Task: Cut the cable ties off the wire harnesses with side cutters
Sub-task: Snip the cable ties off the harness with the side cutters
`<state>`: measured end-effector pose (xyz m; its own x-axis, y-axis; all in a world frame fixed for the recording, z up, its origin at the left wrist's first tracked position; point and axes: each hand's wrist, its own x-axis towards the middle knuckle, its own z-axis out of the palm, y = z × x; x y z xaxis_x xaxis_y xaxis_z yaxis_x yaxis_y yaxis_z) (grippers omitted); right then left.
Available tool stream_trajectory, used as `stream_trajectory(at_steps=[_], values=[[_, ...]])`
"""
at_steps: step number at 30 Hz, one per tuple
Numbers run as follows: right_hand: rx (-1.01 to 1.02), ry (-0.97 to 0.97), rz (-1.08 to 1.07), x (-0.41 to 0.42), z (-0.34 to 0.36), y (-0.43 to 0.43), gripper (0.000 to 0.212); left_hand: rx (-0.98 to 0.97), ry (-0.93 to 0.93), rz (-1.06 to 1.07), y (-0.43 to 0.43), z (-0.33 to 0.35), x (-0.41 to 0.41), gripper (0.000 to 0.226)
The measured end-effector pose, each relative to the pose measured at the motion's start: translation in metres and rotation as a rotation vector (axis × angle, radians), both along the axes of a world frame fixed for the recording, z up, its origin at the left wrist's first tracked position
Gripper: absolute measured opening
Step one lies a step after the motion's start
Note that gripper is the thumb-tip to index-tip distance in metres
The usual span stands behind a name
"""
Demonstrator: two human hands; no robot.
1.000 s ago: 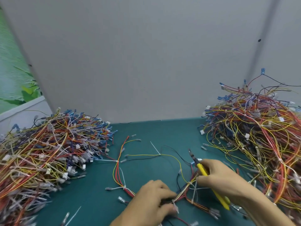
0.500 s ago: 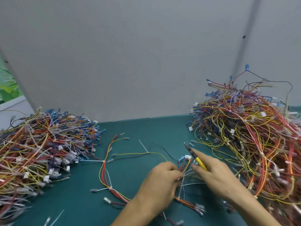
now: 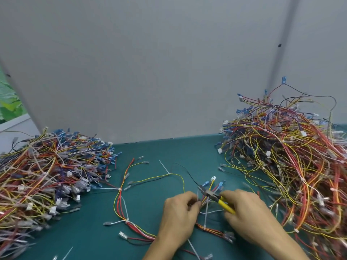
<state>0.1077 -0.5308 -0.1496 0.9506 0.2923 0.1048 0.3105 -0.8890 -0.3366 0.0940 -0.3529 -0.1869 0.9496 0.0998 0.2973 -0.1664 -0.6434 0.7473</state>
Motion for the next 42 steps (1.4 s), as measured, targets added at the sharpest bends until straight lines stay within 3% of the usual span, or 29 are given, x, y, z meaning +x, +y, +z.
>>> stream_trajectory(at_steps=[7,13,23,30,37,42], values=[[-0.273,-0.081,0.022,-0.004,0.004,-0.003,0.022,-0.199,0.088,0.014,0.012,0.0,0.008,0.014],[-0.394,-0.137,0.044,-0.008,0.001,0.003,0.029,-0.185,0.116,-0.032,0.014,-0.002,0.008,0.013],[-0.406,-0.169,0.055,-0.008,0.0,0.006,0.031,-0.158,0.09,-0.035,0.012,0.002,0.005,0.009],[-0.421,-0.159,0.071,-0.013,0.0,0.011,0.031,-0.066,-0.028,-0.04,0.008,-0.001,0.004,0.009],[-0.413,-0.152,0.067,-0.019,0.0,0.021,0.017,-0.096,-0.053,0.024,0.007,-0.007,0.007,0.021],[-0.329,-0.339,0.054,-0.021,-0.006,0.02,0.042,-0.169,0.099,0.019,0.01,-0.004,0.01,0.027]])
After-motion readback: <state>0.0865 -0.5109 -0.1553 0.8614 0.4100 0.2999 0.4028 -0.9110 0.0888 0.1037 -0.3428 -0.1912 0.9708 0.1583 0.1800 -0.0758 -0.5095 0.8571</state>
